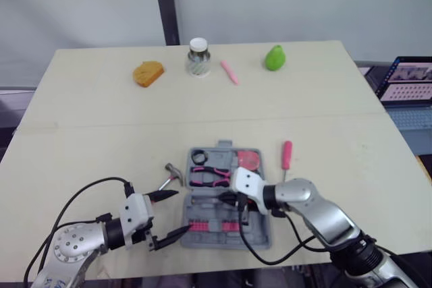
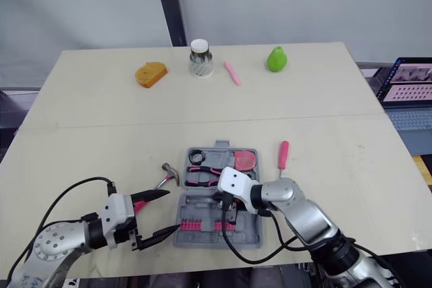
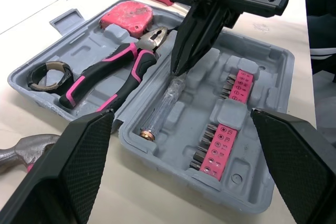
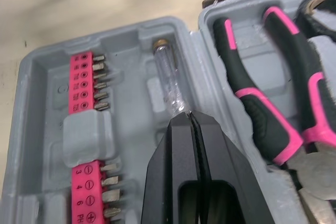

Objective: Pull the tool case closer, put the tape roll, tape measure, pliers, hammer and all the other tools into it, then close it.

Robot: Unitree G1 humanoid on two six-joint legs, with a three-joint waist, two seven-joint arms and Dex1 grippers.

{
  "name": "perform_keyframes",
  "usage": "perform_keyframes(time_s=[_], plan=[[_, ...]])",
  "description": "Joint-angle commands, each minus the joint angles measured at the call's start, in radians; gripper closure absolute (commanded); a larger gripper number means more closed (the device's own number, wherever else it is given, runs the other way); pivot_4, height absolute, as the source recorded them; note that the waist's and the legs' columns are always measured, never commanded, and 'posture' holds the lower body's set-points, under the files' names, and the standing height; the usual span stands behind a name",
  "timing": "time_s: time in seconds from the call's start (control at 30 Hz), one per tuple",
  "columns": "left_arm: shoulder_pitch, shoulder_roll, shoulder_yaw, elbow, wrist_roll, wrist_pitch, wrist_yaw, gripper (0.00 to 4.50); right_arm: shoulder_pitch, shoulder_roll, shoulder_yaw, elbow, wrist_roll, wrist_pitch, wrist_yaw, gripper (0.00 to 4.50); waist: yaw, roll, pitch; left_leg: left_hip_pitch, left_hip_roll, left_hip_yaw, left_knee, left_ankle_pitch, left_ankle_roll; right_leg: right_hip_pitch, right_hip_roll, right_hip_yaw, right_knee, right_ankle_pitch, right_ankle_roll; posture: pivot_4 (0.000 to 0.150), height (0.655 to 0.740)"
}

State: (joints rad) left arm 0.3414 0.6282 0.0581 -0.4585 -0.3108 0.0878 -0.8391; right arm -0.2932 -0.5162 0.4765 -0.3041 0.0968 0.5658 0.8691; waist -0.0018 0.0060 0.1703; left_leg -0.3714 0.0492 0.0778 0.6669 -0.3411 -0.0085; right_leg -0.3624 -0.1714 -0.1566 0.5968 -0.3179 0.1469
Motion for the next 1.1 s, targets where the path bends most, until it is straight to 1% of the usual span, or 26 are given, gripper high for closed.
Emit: perform_keyframes(time_s=[0.03, 0.5, 0.83, 1.1], plan=[[0.013, -0.006, -0.002, -0.037, -0.007, -0.005, 0.008, 0.0, 0.001, 0.006, 0.012, -0.007, -0.008, -0.016, 0.002, 4.45, 0.0, 0.0, 0.0, 0.0, 0.0, 0.0, 0.0, 0.0, 0.0, 0.0, 0.0, 0.0, 0.0, 0.0, 0.0, 0.15, 0.74], [0.017, -0.009, -0.011, -0.043, -0.006, -0.003, 0.018, 0.0, -0.005, 0.008, 0.05, 0.043, -0.065, -0.019, -0.002, 4.45, -0.001, 0.0, 0.0, 0.0, 0.0, 0.0, 0.0, 0.0, 0.0, 0.0, 0.0, 0.0, 0.001, 0.0, 0.0, 0.15, 0.74], [0.021, -0.007, -0.014, -0.047, -0.008, -0.002, 0.024, 0.0, -0.005, -0.032, 0.122, 0.078, -0.151, -0.026, 0.01, 4.45, -0.001, -0.001, -0.001, 0.002, 0.0, 0.0, 0.0, 0.0, 0.0, 0.0, 0.0, 0.0, 0.002, 0.0, 0.0, 0.15, 0.74], [0.022, -0.008, -0.015, -0.047, -0.01, 0.001, 0.023, 0.0, -0.029, -0.051, 0.166, 0.101, -0.186, 0.03, 0.017, 4.45, 0.0, -0.003, -0.006, 0.003, 0.001, 0.0, 0.001, 0.0, -0.001, 0.001, 0.0, 0.0, 0.003, 0.0, -0.001, 0.15, 0.74]])
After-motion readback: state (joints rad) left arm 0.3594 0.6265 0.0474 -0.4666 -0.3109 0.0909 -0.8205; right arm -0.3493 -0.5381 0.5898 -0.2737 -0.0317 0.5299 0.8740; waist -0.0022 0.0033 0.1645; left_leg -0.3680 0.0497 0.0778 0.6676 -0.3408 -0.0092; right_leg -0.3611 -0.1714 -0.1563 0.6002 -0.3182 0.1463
